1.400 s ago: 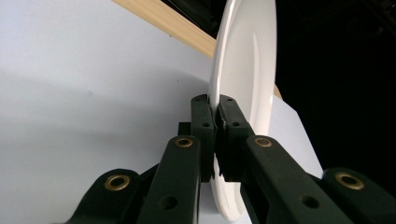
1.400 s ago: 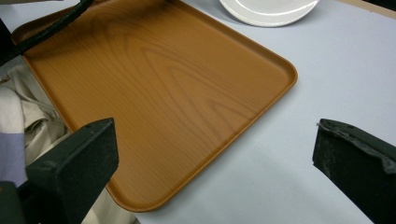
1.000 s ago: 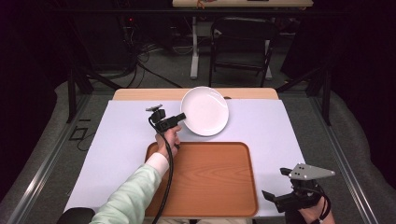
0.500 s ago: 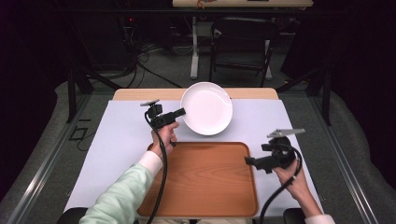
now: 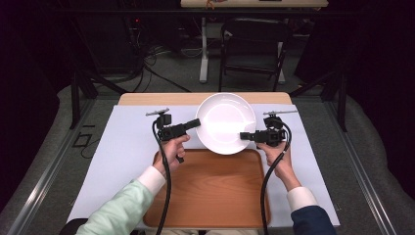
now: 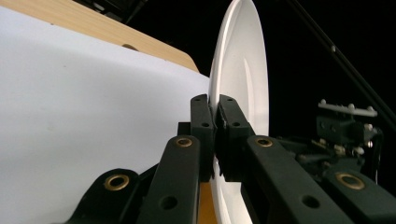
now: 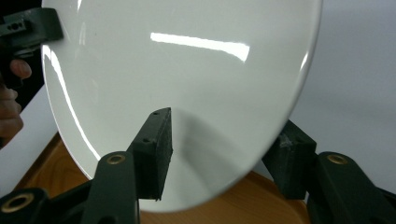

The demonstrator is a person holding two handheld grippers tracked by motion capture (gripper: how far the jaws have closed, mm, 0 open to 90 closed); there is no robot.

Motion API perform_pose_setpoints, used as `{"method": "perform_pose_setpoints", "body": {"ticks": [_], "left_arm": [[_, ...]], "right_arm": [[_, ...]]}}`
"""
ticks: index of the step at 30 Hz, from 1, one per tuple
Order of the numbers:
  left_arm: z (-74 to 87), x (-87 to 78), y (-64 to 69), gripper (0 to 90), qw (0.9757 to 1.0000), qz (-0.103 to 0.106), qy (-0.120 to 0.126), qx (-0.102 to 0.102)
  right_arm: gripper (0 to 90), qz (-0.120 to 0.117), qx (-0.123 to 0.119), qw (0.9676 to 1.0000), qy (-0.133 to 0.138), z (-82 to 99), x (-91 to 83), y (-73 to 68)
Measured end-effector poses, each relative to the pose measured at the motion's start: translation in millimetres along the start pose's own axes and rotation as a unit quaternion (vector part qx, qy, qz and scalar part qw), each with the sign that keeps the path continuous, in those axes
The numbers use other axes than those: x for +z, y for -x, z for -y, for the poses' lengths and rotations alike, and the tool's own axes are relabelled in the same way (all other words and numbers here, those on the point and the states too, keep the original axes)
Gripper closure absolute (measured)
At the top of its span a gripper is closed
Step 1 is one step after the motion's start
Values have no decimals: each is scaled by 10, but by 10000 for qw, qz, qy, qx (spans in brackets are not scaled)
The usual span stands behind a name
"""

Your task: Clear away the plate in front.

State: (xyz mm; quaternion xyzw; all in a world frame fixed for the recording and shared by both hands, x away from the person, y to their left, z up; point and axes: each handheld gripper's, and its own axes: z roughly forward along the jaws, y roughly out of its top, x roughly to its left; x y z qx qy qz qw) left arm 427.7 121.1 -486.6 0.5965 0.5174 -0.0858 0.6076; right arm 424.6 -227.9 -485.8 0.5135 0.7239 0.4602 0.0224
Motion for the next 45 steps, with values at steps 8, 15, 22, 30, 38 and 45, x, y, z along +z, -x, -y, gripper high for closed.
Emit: {"method": "perform_pose_setpoints", "body": {"ticks": [8, 15, 22, 30, 38, 45], "left_arm": [[21, -84, -1, 868, 9998, 92, -44, 150], [53, -161, -26, 847, 9991, -30, -219, 358], [81, -173, 26, 825, 9950, -231, -359, 901], [82, -223, 103, 815, 9913, -298, -400, 1222], [86, -281, 136, 804, 9880, -366, -409, 1443], [111, -358, 202, 800, 9838, -410, -398, 1697]], "right_arm": [[606, -81, 15, 9996, 255, 30, -129, -30], [691, -134, -249, 9988, 398, 50, -213, -153], [737, -84, -484, 9976, 487, 74, -303, -227], [751, -56, -757, 9954, 576, 113, -387, -317], [761, 12, -1008, 9928, 649, 134, -438, -424], [770, 29, -1205, 9898, 762, 162, -496, -516]]}}
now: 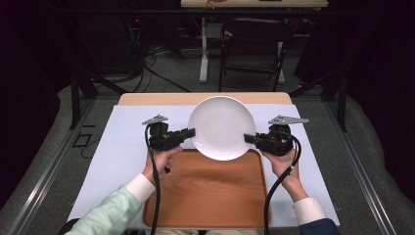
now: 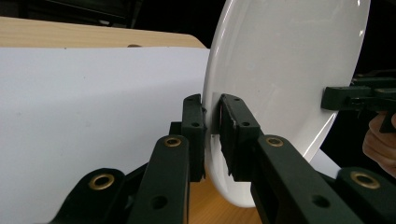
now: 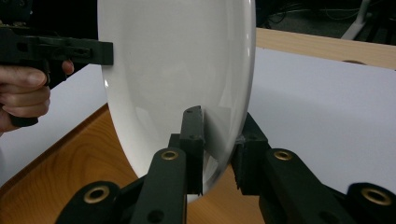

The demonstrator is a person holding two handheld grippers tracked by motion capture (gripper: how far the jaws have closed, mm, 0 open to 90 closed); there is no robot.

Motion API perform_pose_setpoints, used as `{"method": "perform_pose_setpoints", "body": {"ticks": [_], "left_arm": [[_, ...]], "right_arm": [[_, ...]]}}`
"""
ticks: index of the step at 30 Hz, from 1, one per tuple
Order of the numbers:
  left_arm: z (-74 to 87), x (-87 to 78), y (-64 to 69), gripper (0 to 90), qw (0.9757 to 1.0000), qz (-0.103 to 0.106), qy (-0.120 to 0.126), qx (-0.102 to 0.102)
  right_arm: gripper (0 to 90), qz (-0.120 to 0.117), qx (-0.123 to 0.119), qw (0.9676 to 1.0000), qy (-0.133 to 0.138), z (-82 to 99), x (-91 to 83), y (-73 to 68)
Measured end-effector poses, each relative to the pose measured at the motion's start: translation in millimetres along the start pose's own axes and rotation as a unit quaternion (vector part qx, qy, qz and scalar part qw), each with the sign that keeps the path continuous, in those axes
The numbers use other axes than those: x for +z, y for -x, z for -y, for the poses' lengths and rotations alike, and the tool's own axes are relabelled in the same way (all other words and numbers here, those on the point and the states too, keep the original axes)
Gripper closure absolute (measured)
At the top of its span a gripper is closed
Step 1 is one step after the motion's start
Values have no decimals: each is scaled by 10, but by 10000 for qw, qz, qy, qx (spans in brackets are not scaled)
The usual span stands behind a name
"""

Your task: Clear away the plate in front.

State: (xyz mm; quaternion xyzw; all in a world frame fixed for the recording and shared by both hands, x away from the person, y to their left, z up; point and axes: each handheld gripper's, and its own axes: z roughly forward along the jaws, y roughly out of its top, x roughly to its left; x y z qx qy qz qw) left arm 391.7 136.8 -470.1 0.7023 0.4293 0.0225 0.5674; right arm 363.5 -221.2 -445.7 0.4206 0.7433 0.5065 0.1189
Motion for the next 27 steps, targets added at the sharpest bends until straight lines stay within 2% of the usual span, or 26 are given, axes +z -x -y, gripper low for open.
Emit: {"method": "perform_pose_setpoints", "body": {"ticks": [7, 27], "left_arm": [[15, -106, 31, 801, 10000, -10, 28, 84], [102, -282, 96, 799, 9999, 46, -8, 93]], "right_arm": [[771, -94, -187, 9998, 29, 9, -26, -76], [782, -254, -308, 9992, 57, 72, -118, -260]]}}
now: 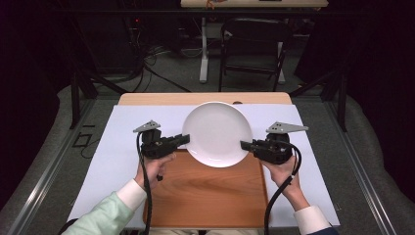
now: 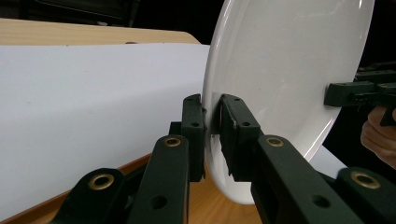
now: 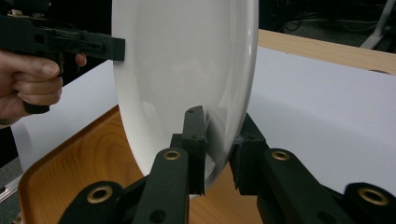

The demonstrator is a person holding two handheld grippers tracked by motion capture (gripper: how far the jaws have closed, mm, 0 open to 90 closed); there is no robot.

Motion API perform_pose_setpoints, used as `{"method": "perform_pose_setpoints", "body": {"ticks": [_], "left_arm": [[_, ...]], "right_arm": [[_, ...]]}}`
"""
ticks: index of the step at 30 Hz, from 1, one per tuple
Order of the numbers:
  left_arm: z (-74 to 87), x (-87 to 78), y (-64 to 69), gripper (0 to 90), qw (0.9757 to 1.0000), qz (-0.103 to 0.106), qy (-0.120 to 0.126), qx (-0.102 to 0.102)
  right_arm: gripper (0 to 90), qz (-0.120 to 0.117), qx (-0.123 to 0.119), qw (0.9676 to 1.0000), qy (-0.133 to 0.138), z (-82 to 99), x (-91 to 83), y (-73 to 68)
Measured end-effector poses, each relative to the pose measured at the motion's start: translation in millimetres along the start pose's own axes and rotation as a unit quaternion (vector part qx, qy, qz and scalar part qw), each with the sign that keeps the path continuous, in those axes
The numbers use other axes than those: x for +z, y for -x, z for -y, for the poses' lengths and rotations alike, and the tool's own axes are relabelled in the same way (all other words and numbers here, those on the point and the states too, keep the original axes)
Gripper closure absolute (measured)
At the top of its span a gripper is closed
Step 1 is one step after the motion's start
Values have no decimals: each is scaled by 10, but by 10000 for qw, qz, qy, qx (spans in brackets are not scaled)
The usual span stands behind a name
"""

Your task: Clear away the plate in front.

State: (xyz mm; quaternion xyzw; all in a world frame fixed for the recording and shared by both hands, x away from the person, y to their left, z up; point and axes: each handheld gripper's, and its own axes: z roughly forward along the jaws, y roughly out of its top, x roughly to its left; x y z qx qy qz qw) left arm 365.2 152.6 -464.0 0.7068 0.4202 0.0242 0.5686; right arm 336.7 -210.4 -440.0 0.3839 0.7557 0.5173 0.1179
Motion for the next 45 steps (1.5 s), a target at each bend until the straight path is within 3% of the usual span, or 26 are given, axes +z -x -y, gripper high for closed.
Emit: {"method": "perform_pose_setpoints", "body": {"ticks": [21, 45], "left_arm": [[128, -165, 68, 803, 9998, 115, -167, -32], [364, -339, 76, 804, 9984, 169, -470, -284]], "right_arm": [[795, -163, -26, 9999, -1, 58, -80, -145], [796, -370, 27, 9987, -346, 210, -75, -323]]}}
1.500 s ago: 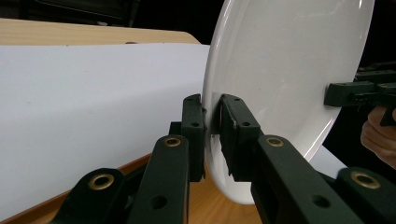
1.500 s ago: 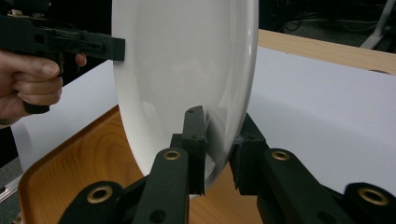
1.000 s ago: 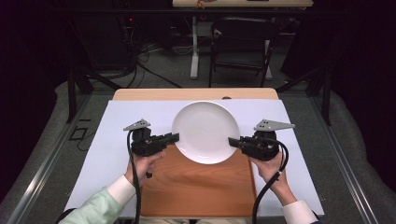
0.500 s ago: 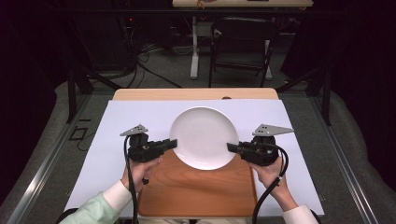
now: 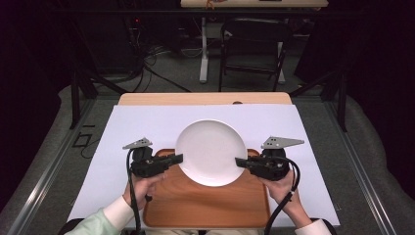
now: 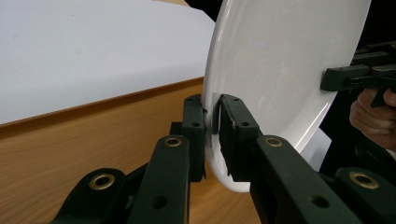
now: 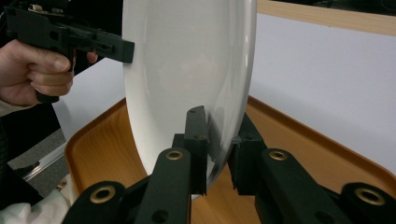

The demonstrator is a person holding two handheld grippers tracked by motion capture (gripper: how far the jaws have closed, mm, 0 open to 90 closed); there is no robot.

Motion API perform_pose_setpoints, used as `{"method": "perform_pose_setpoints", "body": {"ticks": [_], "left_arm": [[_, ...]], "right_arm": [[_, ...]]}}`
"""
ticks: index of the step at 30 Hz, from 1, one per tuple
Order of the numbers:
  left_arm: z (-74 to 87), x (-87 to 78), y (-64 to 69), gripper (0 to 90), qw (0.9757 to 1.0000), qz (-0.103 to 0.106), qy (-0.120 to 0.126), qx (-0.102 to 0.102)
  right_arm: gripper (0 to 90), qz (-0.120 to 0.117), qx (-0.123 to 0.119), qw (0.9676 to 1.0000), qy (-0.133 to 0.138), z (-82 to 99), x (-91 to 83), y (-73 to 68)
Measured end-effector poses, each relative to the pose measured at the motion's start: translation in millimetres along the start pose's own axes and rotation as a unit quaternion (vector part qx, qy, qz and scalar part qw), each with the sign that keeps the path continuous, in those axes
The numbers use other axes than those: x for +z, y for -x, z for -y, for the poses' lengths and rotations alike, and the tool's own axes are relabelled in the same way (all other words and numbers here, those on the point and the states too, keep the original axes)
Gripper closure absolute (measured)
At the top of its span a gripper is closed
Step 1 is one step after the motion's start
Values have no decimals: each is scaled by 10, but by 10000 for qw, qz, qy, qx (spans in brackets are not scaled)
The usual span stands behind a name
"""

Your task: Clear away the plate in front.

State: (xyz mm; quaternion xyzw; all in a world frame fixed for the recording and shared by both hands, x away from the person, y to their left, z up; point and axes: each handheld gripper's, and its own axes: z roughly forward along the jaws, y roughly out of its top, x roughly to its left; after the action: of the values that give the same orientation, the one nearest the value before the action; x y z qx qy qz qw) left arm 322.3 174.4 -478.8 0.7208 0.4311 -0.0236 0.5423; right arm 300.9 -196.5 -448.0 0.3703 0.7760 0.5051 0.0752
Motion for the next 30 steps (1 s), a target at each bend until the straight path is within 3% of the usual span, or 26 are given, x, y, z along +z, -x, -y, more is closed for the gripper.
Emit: {"method": "perform_pose_setpoints", "body": {"ticks": [14, 30], "left_arm": [[104, -6, -95, 800, 9993, -67, -274, -233], [171, 37, -138, 795, 9975, -178, -628, -256]], "right_arm": [[791, -88, 115, 9993, -339, 98, 122, -27], [789, -109, 258, 9970, -715, 173, 217, -9]]}}
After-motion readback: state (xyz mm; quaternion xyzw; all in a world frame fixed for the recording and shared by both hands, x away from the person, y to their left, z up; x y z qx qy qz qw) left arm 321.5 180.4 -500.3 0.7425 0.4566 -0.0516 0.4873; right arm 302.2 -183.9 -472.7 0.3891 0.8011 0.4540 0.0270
